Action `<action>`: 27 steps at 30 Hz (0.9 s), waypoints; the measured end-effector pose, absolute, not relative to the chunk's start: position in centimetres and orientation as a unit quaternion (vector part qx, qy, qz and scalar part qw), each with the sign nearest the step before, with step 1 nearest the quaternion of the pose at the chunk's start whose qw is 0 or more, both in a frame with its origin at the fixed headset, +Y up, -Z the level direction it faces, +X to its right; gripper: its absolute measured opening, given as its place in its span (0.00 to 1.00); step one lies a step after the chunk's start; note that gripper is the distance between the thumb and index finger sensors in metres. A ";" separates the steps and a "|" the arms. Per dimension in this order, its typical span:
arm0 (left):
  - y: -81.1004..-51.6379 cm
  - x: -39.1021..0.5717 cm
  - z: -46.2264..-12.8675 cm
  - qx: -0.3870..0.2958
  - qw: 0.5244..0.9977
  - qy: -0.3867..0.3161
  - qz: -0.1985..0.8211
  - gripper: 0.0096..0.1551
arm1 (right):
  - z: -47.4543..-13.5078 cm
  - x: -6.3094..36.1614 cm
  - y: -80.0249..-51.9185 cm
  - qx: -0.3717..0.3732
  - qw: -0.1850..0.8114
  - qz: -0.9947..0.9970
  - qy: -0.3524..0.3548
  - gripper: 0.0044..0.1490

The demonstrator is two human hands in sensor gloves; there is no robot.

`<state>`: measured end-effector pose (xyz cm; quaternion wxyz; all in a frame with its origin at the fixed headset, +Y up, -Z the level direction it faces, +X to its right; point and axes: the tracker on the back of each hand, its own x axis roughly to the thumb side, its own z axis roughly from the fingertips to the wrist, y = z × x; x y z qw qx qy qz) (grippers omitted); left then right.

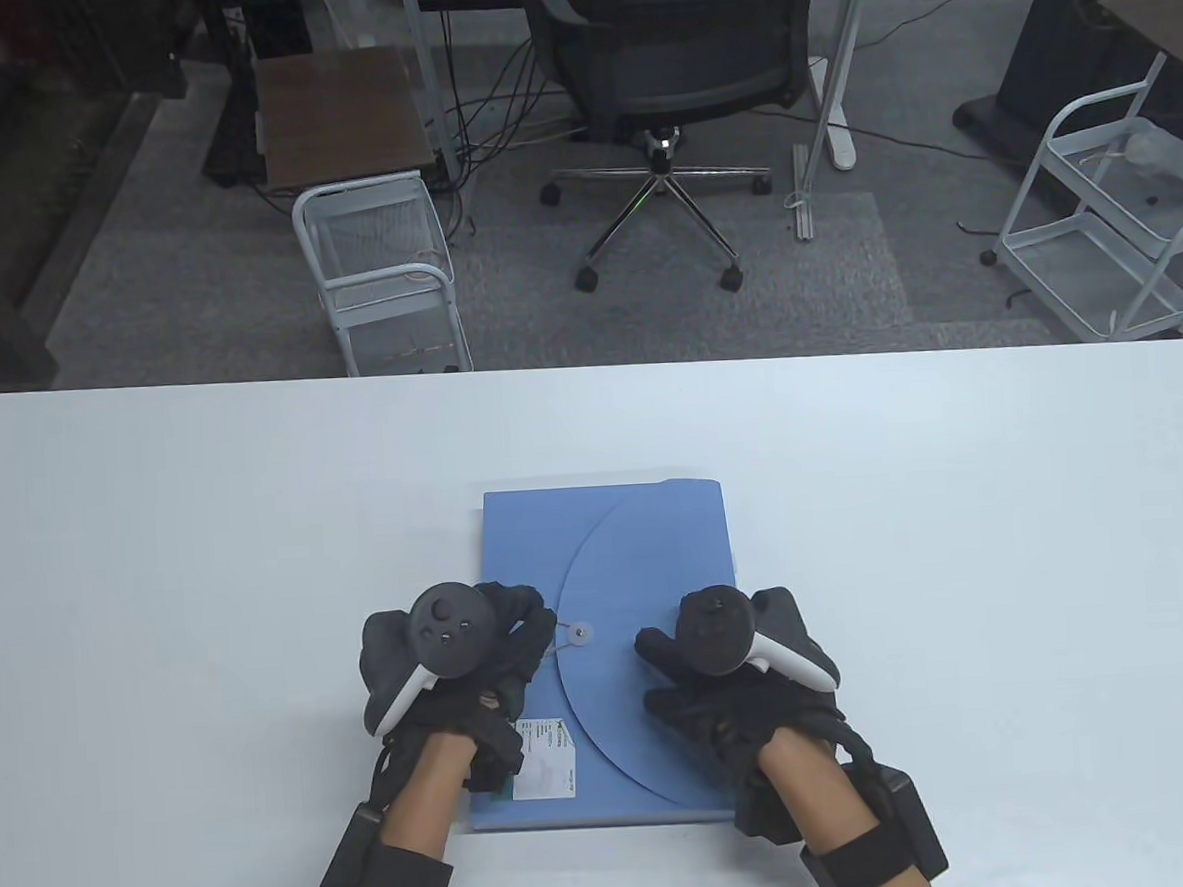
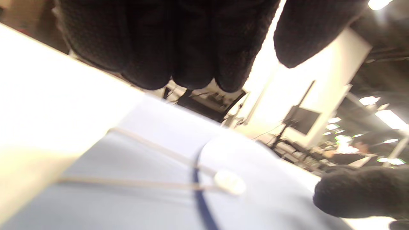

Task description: Sort materials into accordion folder compartments

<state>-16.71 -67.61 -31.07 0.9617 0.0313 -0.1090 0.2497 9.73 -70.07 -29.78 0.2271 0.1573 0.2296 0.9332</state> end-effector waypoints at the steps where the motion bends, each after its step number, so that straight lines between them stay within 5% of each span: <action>1: -67.2 -16.8 -30.7 0.042 0.960 -0.117 0.251 0.29 | -29.5 10.0 -69.5 0.163 0.236 0.934 0.210 0.39; 6: -66.2 -17.4 -28.3 0.118 0.948 -0.161 0.249 0.33 | -27.6 11.9 -67.1 0.199 0.284 0.937 0.051 0.39; 14: -65.8 -17.0 -26.6 0.133 0.953 -0.222 0.155 0.58 | -26.2 12.1 -66.6 0.235 0.237 0.939 -0.080 0.48; 19: -65.5 -16.7 -26.2 0.102 0.960 -0.240 0.100 0.70 | -25.7 12.0 -66.9 0.240 0.160 0.950 -0.121 0.58; 27: -65.7 -16.8 -26.4 0.088 0.959 -0.245 0.112 0.72 | -25.5 11.7 -66.9 0.244 0.127 0.954 -0.121 0.62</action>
